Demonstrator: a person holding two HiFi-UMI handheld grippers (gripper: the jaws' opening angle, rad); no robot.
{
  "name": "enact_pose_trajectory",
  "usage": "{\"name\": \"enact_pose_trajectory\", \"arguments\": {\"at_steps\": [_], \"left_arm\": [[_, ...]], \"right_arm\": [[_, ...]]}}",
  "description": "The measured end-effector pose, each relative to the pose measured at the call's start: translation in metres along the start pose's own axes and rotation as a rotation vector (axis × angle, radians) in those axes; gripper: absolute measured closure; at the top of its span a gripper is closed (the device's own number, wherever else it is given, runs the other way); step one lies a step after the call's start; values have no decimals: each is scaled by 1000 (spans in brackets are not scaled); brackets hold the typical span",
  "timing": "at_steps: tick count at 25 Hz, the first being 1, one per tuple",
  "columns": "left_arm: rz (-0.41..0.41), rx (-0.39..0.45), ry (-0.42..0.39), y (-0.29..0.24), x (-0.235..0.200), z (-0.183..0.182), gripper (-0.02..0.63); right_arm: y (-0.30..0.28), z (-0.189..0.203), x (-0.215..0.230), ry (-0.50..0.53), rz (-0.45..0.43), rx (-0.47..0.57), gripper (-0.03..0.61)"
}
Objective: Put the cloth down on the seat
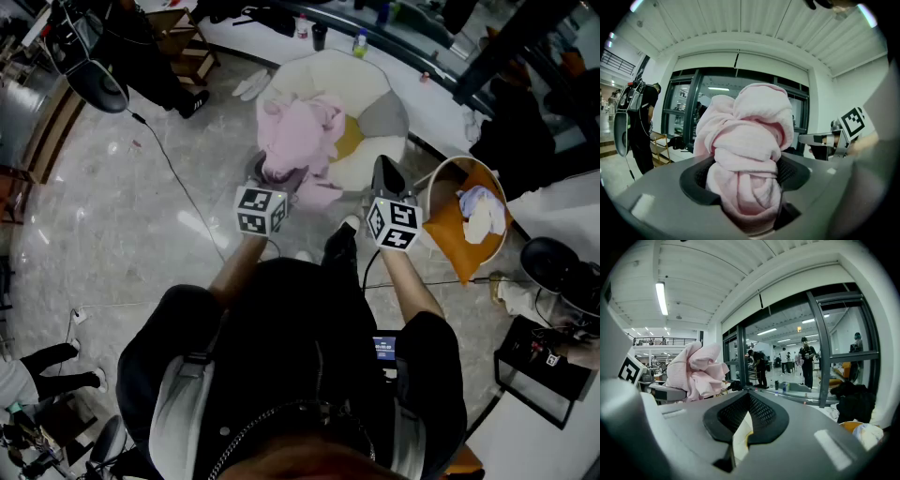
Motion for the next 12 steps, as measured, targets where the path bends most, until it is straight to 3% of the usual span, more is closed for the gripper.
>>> {"name": "enact_pose_trajectory", "arguments": {"at_steps": [12], "left_arm": [[-14, 19, -3, 6, -1, 1, 279]], "right_arm": [[8, 4, -3, -32, -55, 48, 575]]}}
Point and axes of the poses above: the fingertips, and each gripper's own axes: y backward along the fingers, x to its right, z out of its underside, the point moved 9 cm from there along y, backward along the fingers, and after that the axes turned 10 degrees about -x, right-handed, at the moved point
